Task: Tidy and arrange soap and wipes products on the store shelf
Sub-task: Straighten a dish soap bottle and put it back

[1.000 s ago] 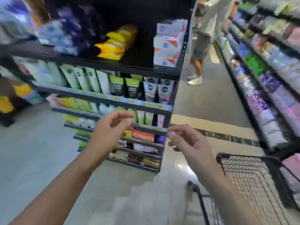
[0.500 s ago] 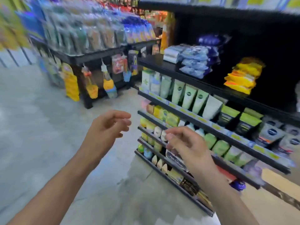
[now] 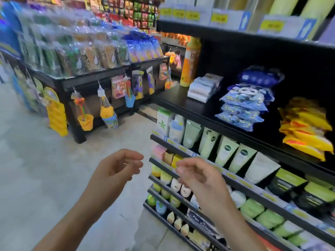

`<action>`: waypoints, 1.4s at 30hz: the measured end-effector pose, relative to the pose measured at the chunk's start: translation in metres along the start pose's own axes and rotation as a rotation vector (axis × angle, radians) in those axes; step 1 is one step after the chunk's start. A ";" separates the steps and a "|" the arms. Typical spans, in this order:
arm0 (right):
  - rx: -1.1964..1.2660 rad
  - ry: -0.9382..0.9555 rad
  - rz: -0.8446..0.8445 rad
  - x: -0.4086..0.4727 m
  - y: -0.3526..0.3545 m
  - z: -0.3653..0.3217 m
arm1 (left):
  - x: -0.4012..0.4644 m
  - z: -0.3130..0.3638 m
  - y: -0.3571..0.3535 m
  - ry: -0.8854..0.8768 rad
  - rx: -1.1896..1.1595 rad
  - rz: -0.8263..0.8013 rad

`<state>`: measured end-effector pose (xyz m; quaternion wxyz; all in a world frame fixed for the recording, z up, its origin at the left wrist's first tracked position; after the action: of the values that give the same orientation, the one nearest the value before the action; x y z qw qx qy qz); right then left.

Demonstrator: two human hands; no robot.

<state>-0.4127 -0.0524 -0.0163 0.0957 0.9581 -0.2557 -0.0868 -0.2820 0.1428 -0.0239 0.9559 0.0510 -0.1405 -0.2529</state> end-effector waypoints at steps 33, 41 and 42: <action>-0.315 0.021 0.909 0.428 0.043 -0.160 | 0.406 -0.093 -0.045 -0.611 0.489 -0.727; -0.333 0.009 0.963 0.468 0.051 -0.166 | 0.399 -0.089 -0.044 -0.531 0.481 -0.700; -0.337 0.012 0.963 0.470 0.050 -0.167 | 0.399 -0.089 -0.044 -0.520 0.482 -0.702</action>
<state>0.0008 -0.3097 0.1012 0.2797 0.7033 -0.6501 -0.0672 0.0553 -0.0916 -0.0194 0.7073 0.2498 -0.4031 -0.5242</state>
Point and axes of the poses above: each hand's wrist, its own x-axis towards the middle knuckle, its own y-axis out of the back of the hand, z = x × y, the point moved 7 cm from there along x, towards the middle knuckle, and after that the axes turned 11 degrees about -y, right-handed, at the moved point
